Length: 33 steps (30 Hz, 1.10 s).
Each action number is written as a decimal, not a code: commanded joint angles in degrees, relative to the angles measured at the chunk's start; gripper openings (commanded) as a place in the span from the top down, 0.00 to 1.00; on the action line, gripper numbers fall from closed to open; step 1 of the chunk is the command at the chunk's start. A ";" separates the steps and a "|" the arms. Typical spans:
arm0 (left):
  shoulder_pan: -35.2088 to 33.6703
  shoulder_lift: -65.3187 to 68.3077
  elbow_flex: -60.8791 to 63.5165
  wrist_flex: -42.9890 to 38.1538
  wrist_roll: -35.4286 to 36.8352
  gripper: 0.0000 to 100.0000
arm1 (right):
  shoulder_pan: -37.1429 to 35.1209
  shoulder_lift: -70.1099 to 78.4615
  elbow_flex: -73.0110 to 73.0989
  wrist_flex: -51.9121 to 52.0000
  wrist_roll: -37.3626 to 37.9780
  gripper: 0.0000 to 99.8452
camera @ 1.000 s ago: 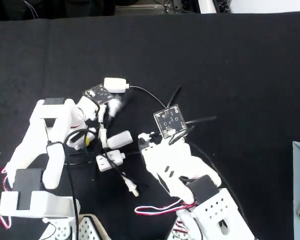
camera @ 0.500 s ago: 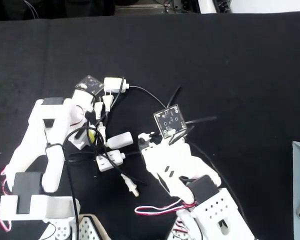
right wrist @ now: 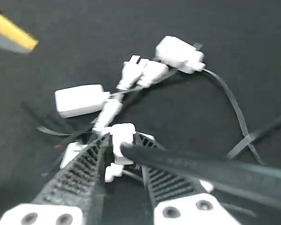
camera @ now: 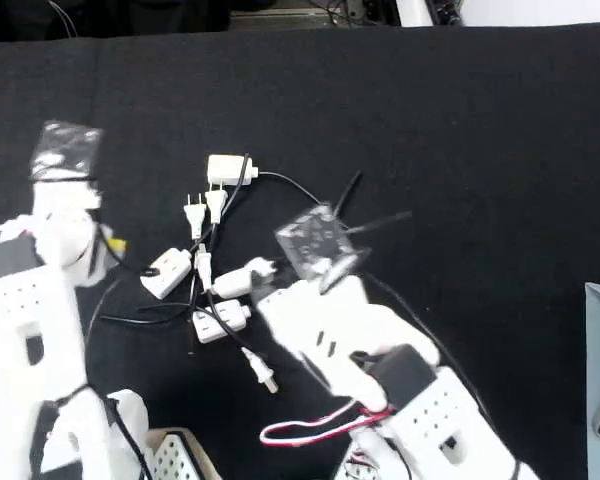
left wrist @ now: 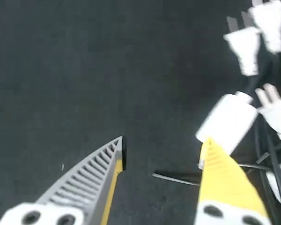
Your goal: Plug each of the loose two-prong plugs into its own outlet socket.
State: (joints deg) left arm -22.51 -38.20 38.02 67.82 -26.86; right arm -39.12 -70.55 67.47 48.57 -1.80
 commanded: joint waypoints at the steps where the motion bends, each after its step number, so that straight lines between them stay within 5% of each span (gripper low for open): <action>1: -5.93 -9.32 5.41 0.00 7.47 0.74 | -4.75 9.27 -8.75 -2.11 0.00 0.99; 13: -12.35 -34.20 34.07 -14.15 26.55 0.74 | -13.89 40.92 -20.35 -23.03 0.26 0.99; 24: -18.77 -42.55 40.84 -16.35 29.63 0.74 | -14.07 65.27 -36.00 -24.18 0.09 0.99; 33: -18.77 -45.10 41.80 -16.18 29.63 0.74 | -13.80 70.20 -37.85 -24.09 0.35 0.99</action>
State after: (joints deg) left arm -40.62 -82.24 80.13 52.70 2.24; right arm -52.57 -0.13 33.45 25.45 -1.80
